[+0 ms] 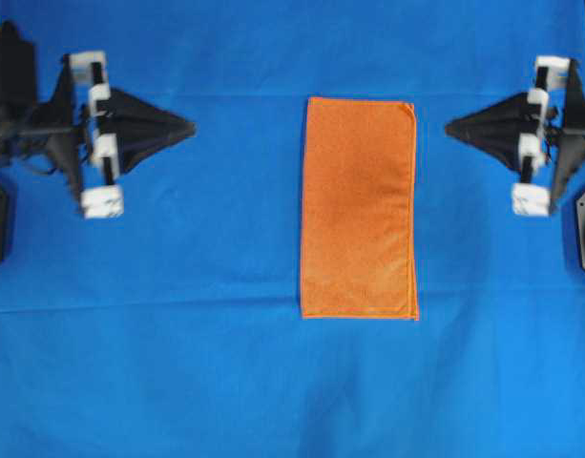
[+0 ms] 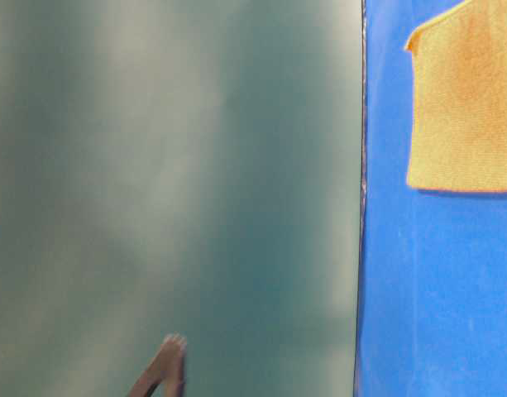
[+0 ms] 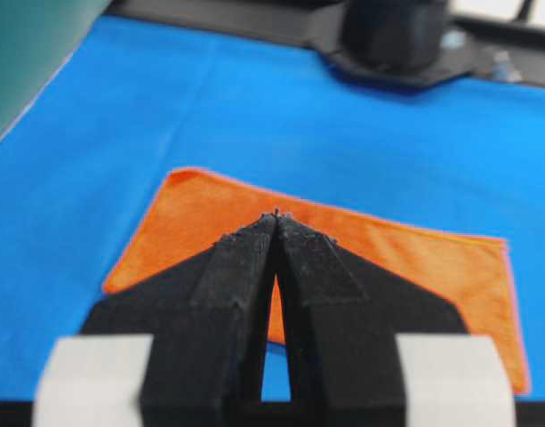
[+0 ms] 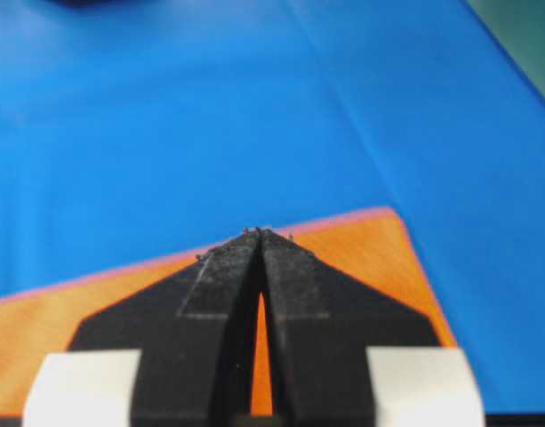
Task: Fold a vertical towel.
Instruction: 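Move both grippers to the towel's top corners and pinch them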
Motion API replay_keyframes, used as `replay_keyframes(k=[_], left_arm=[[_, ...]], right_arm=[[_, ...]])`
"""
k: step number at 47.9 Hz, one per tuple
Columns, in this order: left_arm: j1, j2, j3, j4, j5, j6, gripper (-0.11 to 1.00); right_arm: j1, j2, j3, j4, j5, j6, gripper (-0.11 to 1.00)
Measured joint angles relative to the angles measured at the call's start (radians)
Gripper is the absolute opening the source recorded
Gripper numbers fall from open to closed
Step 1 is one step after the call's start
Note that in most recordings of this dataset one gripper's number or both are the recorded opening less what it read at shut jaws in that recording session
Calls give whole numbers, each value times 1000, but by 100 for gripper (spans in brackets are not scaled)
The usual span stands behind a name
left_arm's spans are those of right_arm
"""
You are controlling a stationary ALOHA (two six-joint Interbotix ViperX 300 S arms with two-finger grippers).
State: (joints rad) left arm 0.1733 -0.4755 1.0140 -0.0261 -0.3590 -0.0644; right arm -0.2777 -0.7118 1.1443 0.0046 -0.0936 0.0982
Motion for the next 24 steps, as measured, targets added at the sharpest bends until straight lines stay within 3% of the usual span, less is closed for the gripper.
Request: replay_keyframes(k=[5, 13, 17, 24], left_arm=[[28, 87, -37, 0, -3, -2, 28], [91, 284, -121, 0, -6, -2, 73], [118, 374, -167, 0, -5, -2, 79], [150, 528, -261, 0, -8, -2, 79]], right_arm=[[-72, 77, -11, 0, 14, 0, 5], [-178, 218, -37, -2, 23, -2, 49], [-215, 296, -55, -8, 23, -3, 63], [-258, 431, -100, -21, 21, -6, 60]])
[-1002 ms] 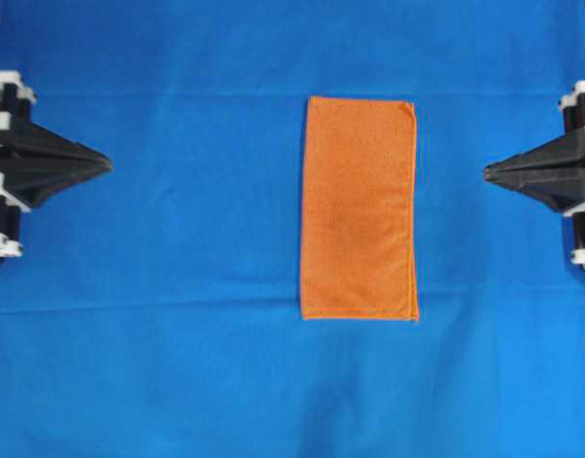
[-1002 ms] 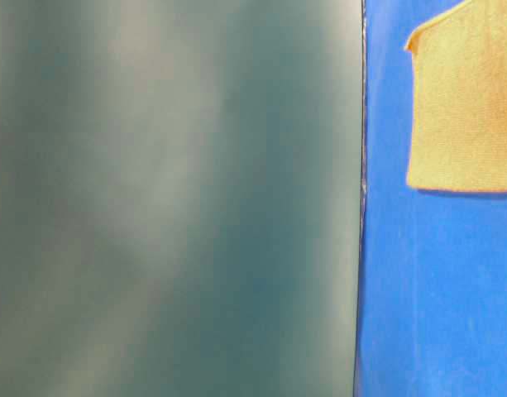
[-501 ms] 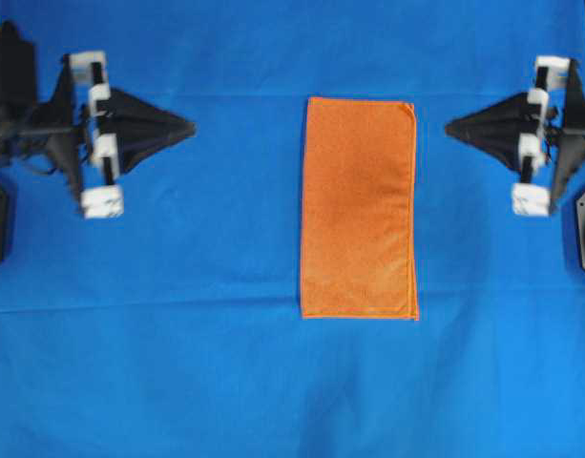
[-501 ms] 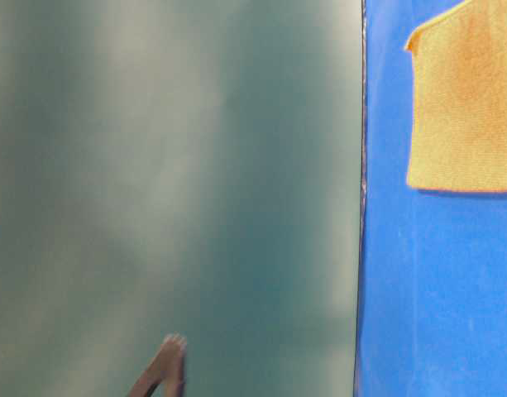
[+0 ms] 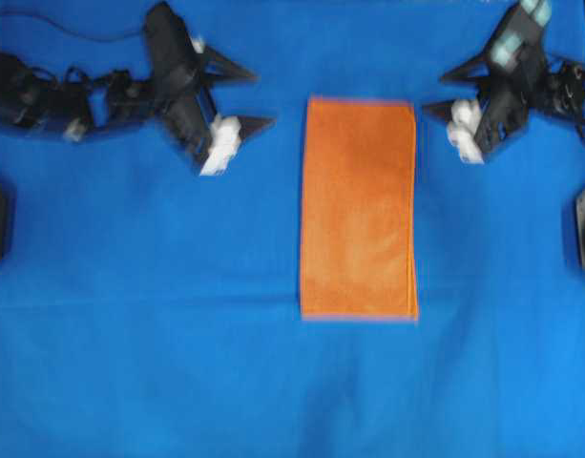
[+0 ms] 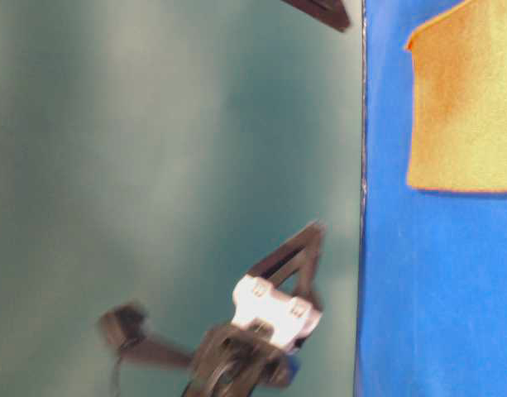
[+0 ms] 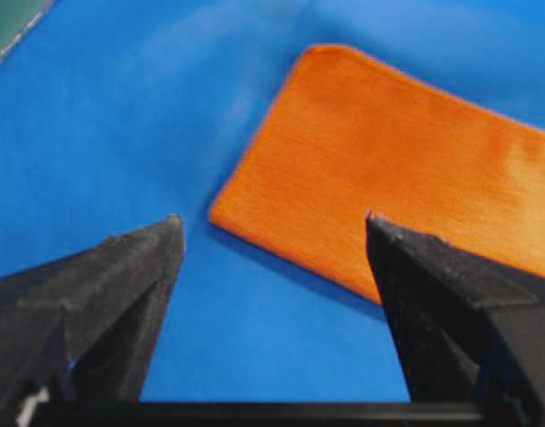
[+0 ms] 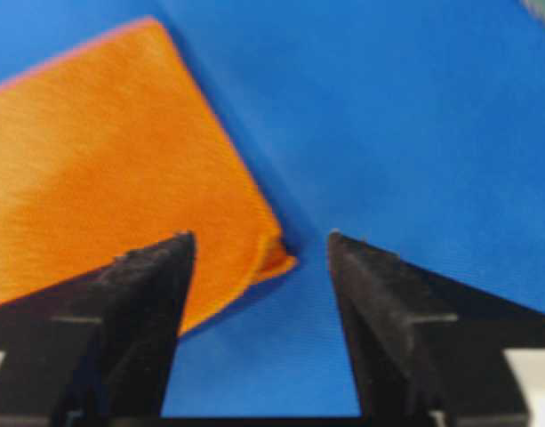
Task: Fold a vertical towel.
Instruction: 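Move both grippers to the towel's top corners and pinch them, then lift the top edge with both grippers and pull it slightly upward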
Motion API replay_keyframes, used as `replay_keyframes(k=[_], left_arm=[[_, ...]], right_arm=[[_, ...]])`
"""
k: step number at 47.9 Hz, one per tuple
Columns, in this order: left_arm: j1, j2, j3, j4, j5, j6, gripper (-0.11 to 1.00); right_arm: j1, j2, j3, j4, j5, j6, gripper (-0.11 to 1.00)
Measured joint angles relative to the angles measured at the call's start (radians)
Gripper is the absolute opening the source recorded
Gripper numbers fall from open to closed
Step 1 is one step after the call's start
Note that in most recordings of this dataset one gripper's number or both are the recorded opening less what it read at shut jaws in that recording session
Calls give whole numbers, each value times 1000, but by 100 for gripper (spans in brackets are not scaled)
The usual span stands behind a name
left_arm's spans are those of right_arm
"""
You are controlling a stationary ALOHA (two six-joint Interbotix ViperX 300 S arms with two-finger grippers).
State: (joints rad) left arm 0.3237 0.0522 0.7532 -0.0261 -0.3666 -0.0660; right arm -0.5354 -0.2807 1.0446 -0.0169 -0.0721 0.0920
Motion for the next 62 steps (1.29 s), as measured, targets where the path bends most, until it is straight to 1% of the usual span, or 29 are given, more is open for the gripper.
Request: replay_keyframes(k=[8, 16, 28, 36, 39, 41, 43, 44, 48, 49, 51, 53, 62], left_arm=[[21, 133, -83, 0, -2, 2, 78], [28, 224, -138, 0, -2, 2, 78], [28, 311, -199, 0, 0, 2, 78], [29, 359, -232, 0, 28, 3, 74], [29, 370, -244, 0, 48, 9, 67], [29, 376, -255, 0, 63, 12, 59], [31, 383, -267, 2, 81, 17, 49], [31, 387, -275, 0, 91, 17, 41], [26, 396, -295, 0, 114, 17, 21], [25, 396, -296, 0, 115, 17, 16], [17, 397, -298, 0, 120, 18, 7], [15, 397, -299, 0, 121, 20, 3], [17, 397, -299, 0, 127, 14, 3]], right_arm=[[-8, 133, -52, -14, 0, -2, 60], [-9, 212, -77, -17, -8, -3, 60], [-9, 285, -83, -15, -61, -3, 60], [-9, 302, -83, -15, -77, -2, 58], [-9, 304, -83, -15, -77, -2, 54], [-9, 302, -83, -15, -77, -2, 49], [-9, 302, -83, -15, -77, -2, 38], [-9, 302, -83, -15, -77, -3, 32], [-9, 302, -83, -17, -75, -5, 9], [-8, 302, -83, -17, -75, -6, 4], [-8, 302, -83, -18, -74, -8, 2], [-8, 302, -83, -20, -72, -8, 2], [-8, 302, -84, -21, -69, -8, 2]])
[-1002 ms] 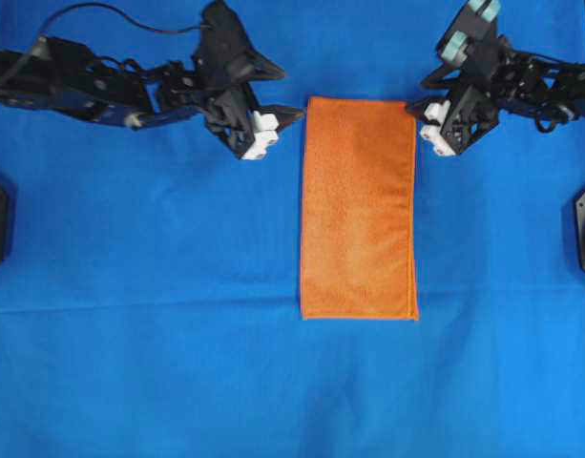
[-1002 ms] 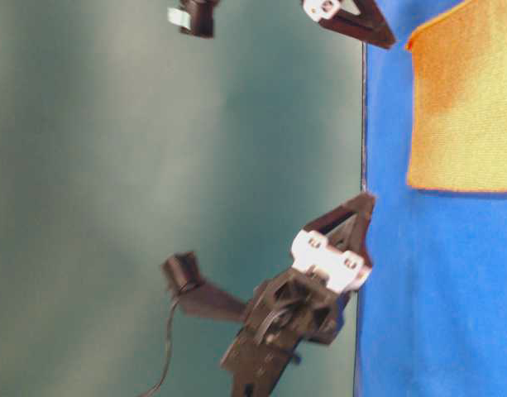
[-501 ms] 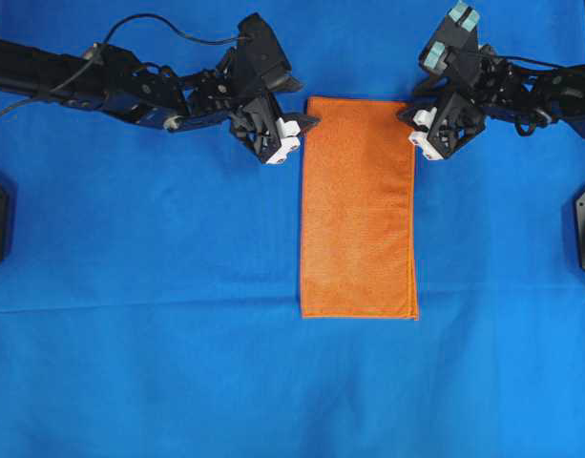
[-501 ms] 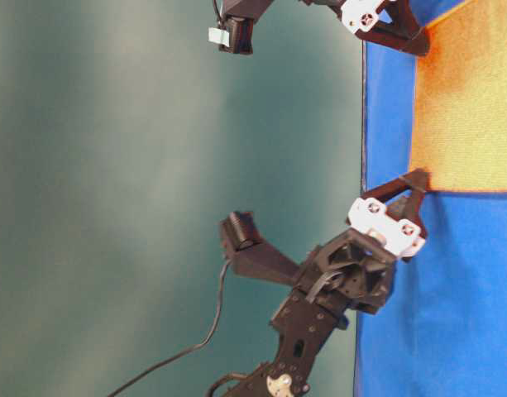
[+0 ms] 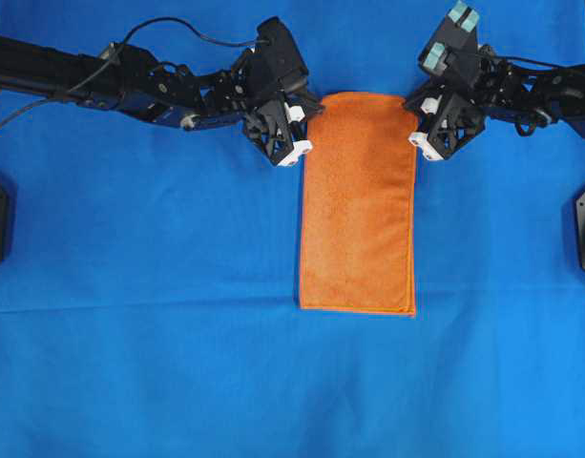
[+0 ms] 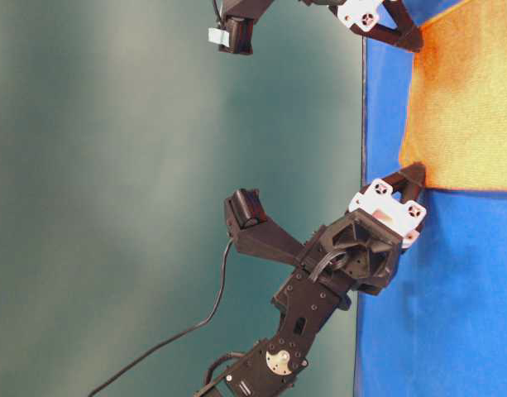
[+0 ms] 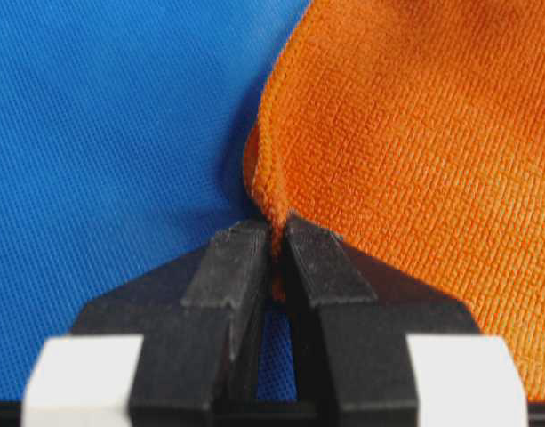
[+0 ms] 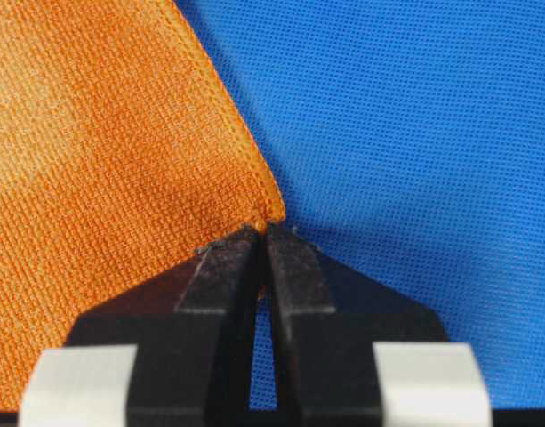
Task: Fold a vertical towel.
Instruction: 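Lift the top edge with both grippers and pull it slightly upward, then fold the held top edge down toward the bottom edge with both grippers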
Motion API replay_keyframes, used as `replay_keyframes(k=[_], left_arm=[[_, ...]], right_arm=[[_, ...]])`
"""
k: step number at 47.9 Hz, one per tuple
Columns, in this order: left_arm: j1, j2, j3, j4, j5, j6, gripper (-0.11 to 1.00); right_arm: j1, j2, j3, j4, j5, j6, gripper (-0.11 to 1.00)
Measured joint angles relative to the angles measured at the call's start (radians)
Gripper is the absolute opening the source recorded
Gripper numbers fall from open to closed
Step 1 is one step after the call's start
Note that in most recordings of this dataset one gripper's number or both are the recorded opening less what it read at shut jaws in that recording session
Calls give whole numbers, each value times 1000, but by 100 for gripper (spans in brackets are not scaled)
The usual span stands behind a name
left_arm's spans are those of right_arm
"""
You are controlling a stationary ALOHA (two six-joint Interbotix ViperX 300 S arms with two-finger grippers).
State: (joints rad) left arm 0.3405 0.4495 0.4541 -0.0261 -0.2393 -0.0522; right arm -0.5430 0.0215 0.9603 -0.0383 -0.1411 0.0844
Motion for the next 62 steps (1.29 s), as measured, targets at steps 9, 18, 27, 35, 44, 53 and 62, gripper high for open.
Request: replay_keyframes(k=[9, 18, 27, 35, 44, 53, 62], left_arm=[[0, -26, 5, 0, 43, 0, 3], [11, -74, 6, 0, 78, 9, 3], [46, -95, -5, 0, 77, 9, 3], [81, -95, -26, 0, 78, 11, 3], [89, -95, -31, 0, 77, 28, 3], [57, -132, -12, 0, 77, 34, 3], [15, -218, 35, 2, 77, 34, 3]], right_arm=[[-2, -6, 0, 0, 2, 0, 2], [-26, -63, -2, -12, 2, -14, 2], [-66, -112, -20, -29, 21, -52, 2], [-91, -115, -49, -29, 46, -75, 2], [-94, -117, -58, -29, 51, -77, 2], [-89, -170, -58, -29, 100, -72, 2], [-48, -275, -40, -28, 152, -66, 2]])
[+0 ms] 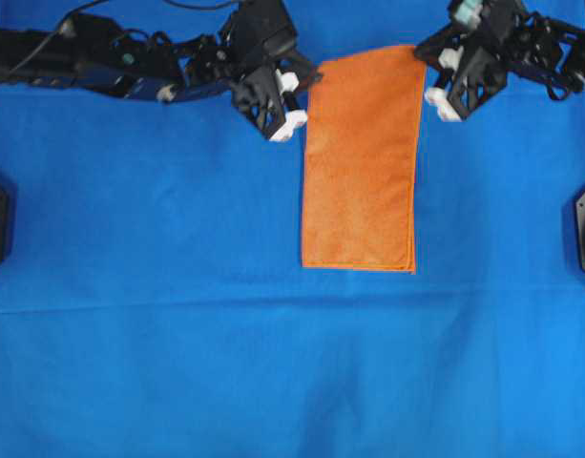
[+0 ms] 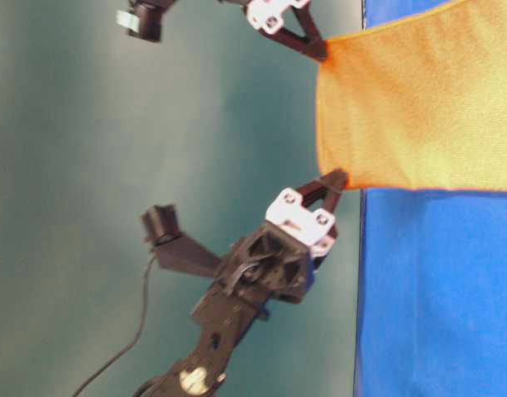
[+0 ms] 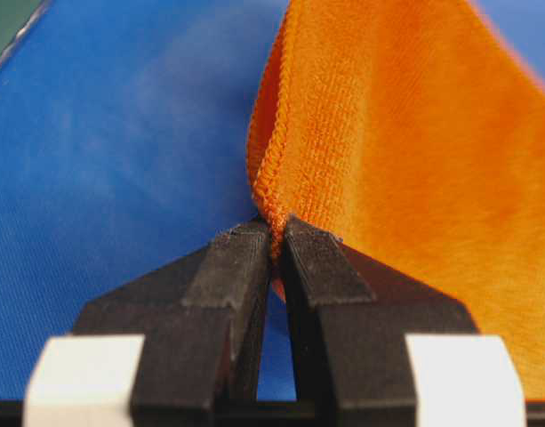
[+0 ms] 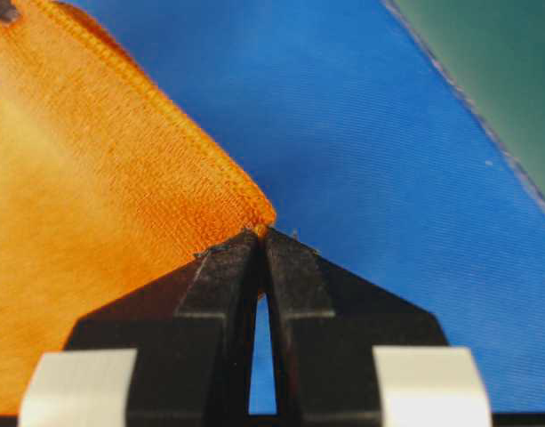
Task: Fold a vertical towel.
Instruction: 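Fold the held top edge down toward the bottom edge with both grippers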
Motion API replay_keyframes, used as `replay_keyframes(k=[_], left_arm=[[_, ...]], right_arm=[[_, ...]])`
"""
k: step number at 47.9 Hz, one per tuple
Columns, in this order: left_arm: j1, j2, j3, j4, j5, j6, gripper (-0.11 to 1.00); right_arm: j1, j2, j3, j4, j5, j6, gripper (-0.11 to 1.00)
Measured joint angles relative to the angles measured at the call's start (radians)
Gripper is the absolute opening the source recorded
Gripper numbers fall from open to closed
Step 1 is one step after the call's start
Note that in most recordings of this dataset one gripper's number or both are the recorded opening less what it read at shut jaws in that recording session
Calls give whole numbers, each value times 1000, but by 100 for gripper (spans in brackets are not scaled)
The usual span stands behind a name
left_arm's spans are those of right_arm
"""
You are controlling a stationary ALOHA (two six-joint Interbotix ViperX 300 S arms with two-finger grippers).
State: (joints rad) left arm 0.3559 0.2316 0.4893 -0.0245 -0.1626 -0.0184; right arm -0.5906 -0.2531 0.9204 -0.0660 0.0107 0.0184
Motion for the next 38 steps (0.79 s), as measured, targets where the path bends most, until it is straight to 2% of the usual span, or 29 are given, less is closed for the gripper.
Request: replay_keyframes(k=[8, 17, 38], left_arm=[[-40, -58, 43, -2, -2, 0, 3], [-120, -86, 89, 0, -25, 0, 3], [-287, -94, 147, -2, -34, -17, 3]], right_arm=[[69, -89, 46, 11, 8, 5, 2], [158, -161, 101, 38, 20, 31, 2], [407, -172, 138, 43, 98, 202, 2]])
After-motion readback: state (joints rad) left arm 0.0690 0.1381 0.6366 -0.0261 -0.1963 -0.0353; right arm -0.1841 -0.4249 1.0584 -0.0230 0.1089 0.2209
